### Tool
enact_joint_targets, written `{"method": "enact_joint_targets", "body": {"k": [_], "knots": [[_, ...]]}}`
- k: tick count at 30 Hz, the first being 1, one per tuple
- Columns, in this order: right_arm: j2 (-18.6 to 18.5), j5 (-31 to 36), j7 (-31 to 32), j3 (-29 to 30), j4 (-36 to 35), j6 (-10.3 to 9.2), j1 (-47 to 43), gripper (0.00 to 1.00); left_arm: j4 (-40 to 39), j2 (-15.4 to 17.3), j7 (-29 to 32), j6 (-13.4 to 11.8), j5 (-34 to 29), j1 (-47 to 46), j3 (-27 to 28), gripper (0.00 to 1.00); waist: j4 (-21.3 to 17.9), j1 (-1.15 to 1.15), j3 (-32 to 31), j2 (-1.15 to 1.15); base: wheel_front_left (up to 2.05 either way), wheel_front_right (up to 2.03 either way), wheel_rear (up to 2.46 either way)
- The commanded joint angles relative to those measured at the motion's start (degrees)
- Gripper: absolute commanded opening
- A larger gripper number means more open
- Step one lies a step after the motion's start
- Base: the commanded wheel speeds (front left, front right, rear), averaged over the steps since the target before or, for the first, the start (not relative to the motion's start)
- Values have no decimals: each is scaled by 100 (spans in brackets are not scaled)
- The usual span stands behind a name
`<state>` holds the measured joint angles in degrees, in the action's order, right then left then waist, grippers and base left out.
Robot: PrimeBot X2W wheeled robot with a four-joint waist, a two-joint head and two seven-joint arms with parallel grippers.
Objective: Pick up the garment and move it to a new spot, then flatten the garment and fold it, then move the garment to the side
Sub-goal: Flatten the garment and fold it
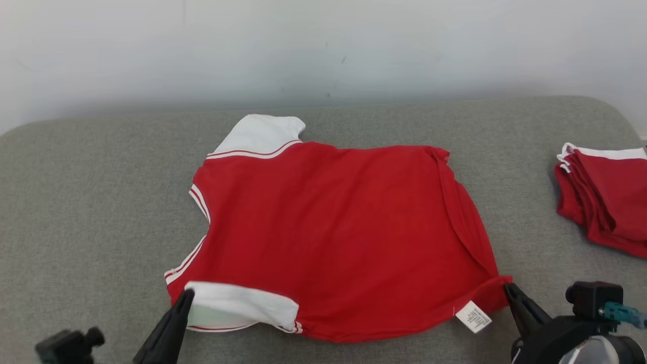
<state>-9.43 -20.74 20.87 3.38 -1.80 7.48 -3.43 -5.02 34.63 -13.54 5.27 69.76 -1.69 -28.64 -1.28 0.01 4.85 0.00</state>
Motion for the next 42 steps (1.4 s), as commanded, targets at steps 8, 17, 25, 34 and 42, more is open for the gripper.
{"method": "enact_joint_targets", "body": {"k": [8, 17, 25, 34, 42], "knots": [[60, 163, -309, -20, 441, 2, 562, 0, 797, -706, -159, -165, -1473, -1032, -143, 0, 53, -1, 348, 0, 0, 0, 0], [132, 459, -878, 18, 813, 3, 1241, 0, 1213, -1841, -166, -256, -2973, -1561, 855, 0, 4, -1, 818, 0, 0, 0, 0], [181, 728, -1156, 124, 1193, 3, 1648, 0, 1631, -2420, -167, -73, -3877, -1895, 1432, 0, 11, -1, 1120, 0, 0, 0, 0], [226, 1026, -1330, 232, 1524, 3, 1931, 0, 1760, -2793, -168, 114, -4481, -2000, 1914, 0, -6, -1, 1246, 0, 0, 0, 0], [313, 1190, -1252, 445, 1666, 3, 1801, 0, 1908, -2884, -168, 203, -4846, -2316, 1808, 0, -11, -1, 1274, 0, 0, 0, 0]]}}
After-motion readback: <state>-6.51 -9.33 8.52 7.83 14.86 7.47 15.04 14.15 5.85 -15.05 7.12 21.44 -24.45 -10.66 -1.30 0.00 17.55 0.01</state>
